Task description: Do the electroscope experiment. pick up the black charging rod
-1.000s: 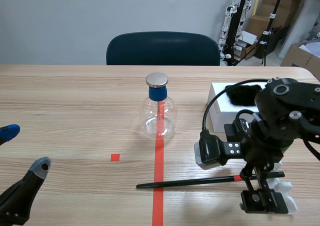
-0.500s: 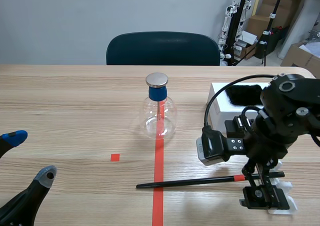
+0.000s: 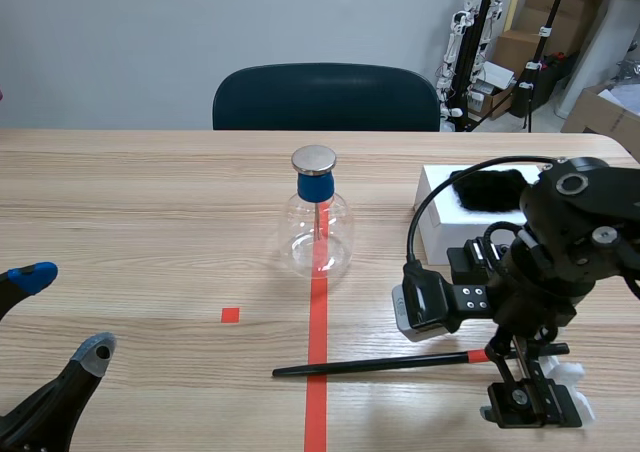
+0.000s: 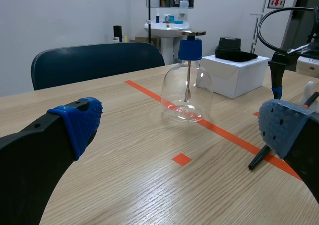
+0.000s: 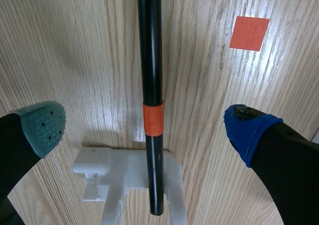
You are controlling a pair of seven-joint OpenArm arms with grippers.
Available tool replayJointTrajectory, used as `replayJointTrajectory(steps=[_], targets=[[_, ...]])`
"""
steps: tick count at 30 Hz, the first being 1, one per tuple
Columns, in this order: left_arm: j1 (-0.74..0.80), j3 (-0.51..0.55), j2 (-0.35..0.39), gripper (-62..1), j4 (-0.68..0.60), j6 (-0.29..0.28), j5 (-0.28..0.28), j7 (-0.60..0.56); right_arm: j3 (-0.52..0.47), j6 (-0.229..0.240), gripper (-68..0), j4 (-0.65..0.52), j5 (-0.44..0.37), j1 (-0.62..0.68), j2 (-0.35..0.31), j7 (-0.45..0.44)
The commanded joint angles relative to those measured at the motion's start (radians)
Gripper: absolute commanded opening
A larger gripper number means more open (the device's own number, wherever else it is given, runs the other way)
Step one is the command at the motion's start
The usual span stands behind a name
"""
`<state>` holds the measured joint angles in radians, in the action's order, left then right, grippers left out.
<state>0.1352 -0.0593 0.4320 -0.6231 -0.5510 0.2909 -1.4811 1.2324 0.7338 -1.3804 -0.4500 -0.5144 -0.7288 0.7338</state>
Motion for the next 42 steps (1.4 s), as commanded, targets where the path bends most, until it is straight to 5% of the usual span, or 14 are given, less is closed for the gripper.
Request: replayJointTrajectory(steps=[1, 15, 23, 42], targets=[[-0.006, 0.003, 0.001, 1.4, -0.011, 0.002, -0.009, -0.014, -0.005, 0.012, -1.2, -0.016, 0.0, -0.012, -0.017, 0.0], [-0.006, 0.003, 0.001, 1.4, -0.011, 0.002, -0.009, -0.011, 0.009, 0.012, -1.3, -0.016, 0.0, -0.002, -0.017, 0.0], [-0.006, 0.003, 0.001, 1.4, -0.011, 0.002, -0.009, -0.015, 0.009, 0.012, -24.4, -0.016, 0.0, -0.001, -0.016, 0.0], [-0.005, 0.003, 0.001, 1.4, -0.011, 0.002, -0.01, -0.019, 0.009, 0.012, -25.2, -0.016, 0.009, -0.001, -0.016, 0.012]])
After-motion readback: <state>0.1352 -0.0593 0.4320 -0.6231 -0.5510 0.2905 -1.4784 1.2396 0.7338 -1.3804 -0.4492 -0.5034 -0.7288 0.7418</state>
